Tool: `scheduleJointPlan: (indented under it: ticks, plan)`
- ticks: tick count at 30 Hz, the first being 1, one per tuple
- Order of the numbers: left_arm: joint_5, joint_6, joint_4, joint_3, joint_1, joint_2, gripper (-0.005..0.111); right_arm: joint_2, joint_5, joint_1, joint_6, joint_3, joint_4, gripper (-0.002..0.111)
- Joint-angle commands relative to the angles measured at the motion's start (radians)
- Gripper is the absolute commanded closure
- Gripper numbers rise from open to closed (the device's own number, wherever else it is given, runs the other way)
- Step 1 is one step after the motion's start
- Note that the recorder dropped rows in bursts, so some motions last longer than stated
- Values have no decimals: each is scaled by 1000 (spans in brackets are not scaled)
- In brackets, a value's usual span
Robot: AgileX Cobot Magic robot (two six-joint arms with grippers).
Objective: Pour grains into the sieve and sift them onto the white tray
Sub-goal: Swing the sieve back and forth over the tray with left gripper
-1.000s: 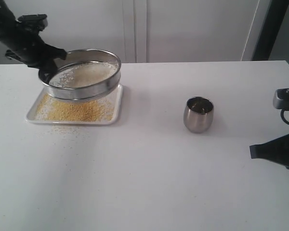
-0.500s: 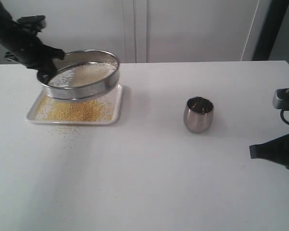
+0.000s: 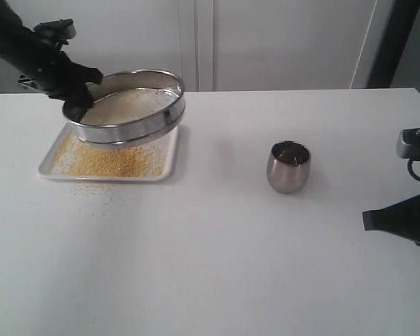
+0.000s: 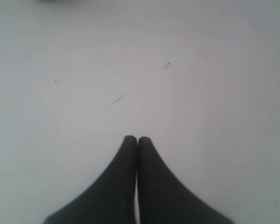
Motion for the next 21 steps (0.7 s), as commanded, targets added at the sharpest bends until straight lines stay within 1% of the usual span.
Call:
scheduleJointPlan:
  ticks: [1,2,3,7,8,9,11,13,16,18,19,21]
  plan:
    - [9,-24,-31,-7,151,-25,107,-6,-6,-9,2,4,-8,108]
    - [1,-24,-33,-7,148,-25,107,-6,-6,-9,2,4,-8,108]
    - [-6,-24,-33,-7,130,-23,107,-6,-6,-9,2,4,-8,108]
    - [-30,-4,-24,-7,-2,-5,107,-6,-8,-9,2,4,-8,108]
    - [-34,-4,-2,-7,-25,-5,107,-6,-8,-9,2,4,-8,108]
    - [-37,-10,31,-7,-30,-5,107,-6,-8,-9,2,4,-8,108]
    - [-33,-16,84,-7,-6,-12,107,-6,-8,-9,2,4,-8,108]
    - [2,-40,136,-7,59,-18,107,-6,-8,-9,2,4,-8,108]
    - [40,-56,121,-7,144,-18,107,-6,-5,-9,2,4,-8,108]
    - [38,-59,83,-7,152,-18,107,-6,-5,-9,2,4,-8,108]
    - [33,-59,67,-7,134,-18,107,-6,-7,-9,2,4,-8,108]
    - [17,-34,61,-5,69,-16,107,-6,-5,-9,2,4,-8,108]
